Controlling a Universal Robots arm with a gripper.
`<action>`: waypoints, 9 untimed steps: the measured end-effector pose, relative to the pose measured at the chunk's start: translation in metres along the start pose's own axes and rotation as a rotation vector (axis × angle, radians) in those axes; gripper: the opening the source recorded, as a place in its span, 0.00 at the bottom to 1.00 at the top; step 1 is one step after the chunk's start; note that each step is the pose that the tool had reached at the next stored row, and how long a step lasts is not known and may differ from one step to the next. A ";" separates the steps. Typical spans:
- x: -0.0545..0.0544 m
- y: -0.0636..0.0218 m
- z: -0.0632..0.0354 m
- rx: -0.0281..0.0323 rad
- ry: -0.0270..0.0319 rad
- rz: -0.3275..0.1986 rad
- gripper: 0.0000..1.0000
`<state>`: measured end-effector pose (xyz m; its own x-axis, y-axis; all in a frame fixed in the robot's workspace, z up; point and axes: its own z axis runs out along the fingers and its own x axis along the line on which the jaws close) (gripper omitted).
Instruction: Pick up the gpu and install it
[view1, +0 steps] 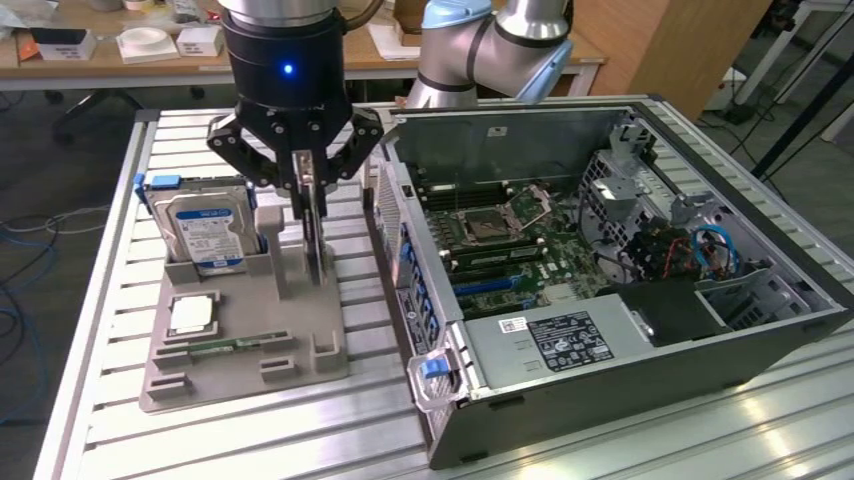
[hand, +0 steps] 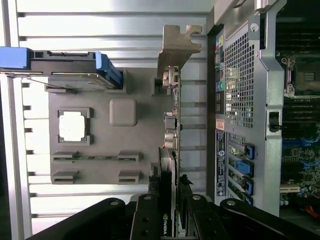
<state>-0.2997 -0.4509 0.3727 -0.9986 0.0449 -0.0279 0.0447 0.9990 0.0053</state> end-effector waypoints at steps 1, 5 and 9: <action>0.000 0.0000 -0.0016 0.0001 0.0001 0.000 0.26; 0.000 0.0001 -0.0093 0.0003 0.0000 0.000 0.26; 0.000 0.0001 -0.0185 0.0003 -0.0001 0.000 0.26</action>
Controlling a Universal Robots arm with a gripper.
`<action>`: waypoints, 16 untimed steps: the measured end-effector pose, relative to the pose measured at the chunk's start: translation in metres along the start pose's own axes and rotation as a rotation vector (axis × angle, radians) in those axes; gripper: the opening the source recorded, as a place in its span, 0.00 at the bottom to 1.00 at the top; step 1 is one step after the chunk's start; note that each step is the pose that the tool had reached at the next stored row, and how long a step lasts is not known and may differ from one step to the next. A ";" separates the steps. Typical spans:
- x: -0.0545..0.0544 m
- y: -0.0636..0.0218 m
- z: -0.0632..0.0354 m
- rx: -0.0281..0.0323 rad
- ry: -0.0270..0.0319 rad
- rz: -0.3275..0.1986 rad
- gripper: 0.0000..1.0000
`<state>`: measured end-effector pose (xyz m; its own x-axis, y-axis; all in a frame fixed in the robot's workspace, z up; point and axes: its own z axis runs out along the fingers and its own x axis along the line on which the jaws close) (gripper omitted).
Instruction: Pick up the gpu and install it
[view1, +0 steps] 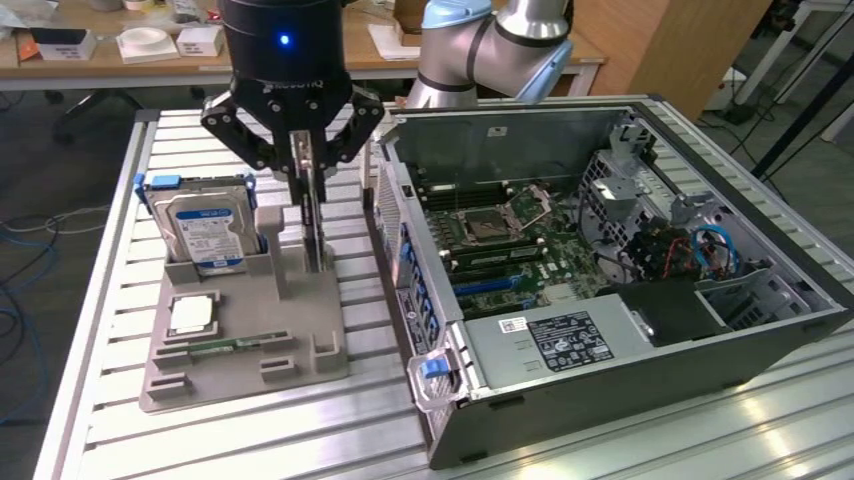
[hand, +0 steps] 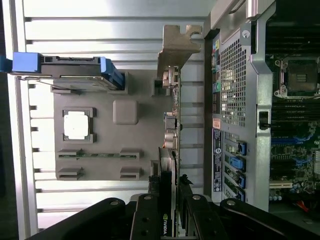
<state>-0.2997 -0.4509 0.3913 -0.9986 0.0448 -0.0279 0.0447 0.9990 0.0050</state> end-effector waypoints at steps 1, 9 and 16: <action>0.000 0.0000 -0.0021 0.0000 0.0000 0.000 0.26; 0.000 0.0001 -0.0185 0.0000 0.0001 0.000 0.26; 0.000 0.0001 -0.0331 0.0000 0.0000 0.000 0.26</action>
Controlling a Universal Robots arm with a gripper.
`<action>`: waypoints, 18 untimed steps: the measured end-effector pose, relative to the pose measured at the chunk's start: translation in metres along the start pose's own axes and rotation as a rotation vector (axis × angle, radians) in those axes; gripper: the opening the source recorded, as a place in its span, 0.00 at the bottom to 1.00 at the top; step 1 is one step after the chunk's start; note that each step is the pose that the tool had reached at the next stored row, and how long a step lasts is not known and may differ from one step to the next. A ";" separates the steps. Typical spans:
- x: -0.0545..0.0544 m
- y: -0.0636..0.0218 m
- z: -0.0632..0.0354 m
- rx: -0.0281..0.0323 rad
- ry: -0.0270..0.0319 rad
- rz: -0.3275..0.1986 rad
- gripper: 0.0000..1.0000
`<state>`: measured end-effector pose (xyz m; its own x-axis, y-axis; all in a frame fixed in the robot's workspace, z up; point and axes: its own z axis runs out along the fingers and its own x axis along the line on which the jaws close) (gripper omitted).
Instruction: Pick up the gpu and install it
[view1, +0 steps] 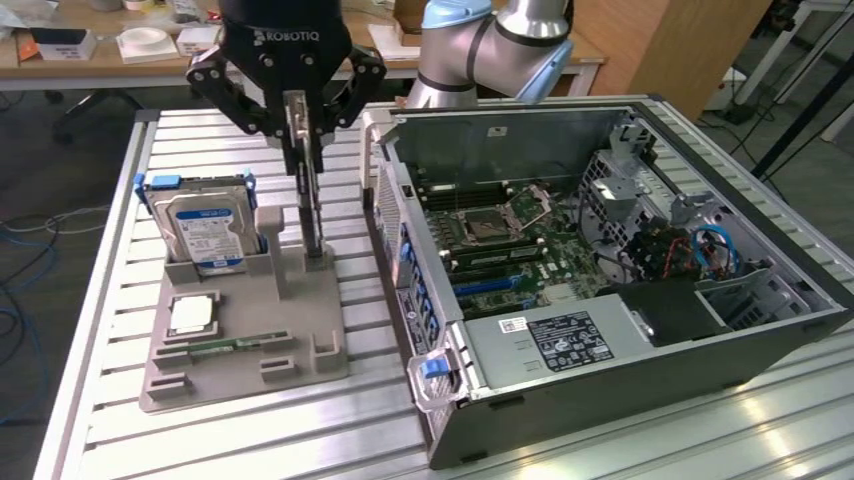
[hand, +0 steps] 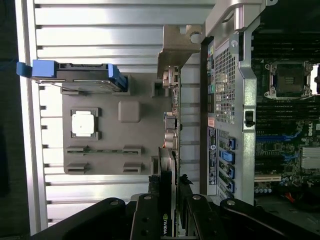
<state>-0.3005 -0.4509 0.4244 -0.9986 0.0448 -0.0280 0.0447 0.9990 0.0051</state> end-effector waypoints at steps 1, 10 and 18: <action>0.000 0.0000 -0.0009 0.0000 0.0000 0.000 0.26; 0.000 0.0001 -0.0011 0.0000 0.0001 0.000 0.26; -0.002 0.0003 -0.0011 0.0000 0.0000 0.000 0.26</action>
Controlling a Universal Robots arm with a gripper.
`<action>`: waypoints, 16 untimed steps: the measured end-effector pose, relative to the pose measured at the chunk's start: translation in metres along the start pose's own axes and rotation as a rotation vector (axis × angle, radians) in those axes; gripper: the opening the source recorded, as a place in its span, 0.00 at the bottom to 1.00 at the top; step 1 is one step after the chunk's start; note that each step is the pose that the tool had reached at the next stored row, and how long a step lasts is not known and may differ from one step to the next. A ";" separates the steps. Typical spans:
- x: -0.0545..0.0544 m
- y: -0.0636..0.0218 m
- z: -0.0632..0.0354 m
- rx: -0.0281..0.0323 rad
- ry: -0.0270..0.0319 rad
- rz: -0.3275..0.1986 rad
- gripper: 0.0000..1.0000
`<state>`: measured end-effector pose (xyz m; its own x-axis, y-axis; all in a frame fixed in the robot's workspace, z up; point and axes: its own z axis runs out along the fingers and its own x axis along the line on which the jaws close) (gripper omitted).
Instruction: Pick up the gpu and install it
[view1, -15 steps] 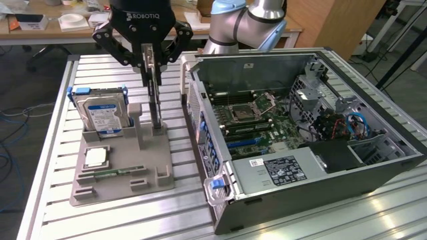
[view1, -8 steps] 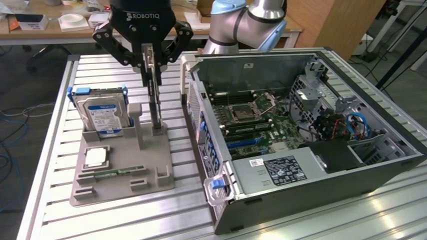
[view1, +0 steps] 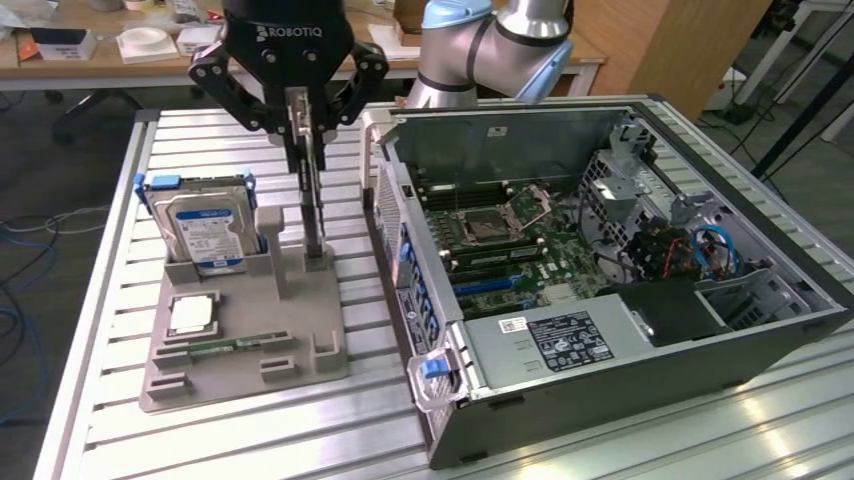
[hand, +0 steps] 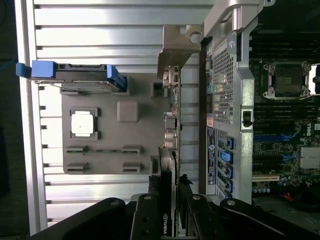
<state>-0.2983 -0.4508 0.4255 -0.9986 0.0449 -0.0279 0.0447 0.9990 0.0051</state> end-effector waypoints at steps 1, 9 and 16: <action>0.000 0.0000 0.0000 0.0000 0.0000 0.000 0.26; -0.002 0.0002 0.0000 0.0001 0.0000 0.000 0.26; -0.004 0.0003 0.0001 0.0000 0.0000 0.000 0.26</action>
<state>-0.2938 -0.4507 0.4255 -0.9986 0.0448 -0.0279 0.0446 0.9990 0.0051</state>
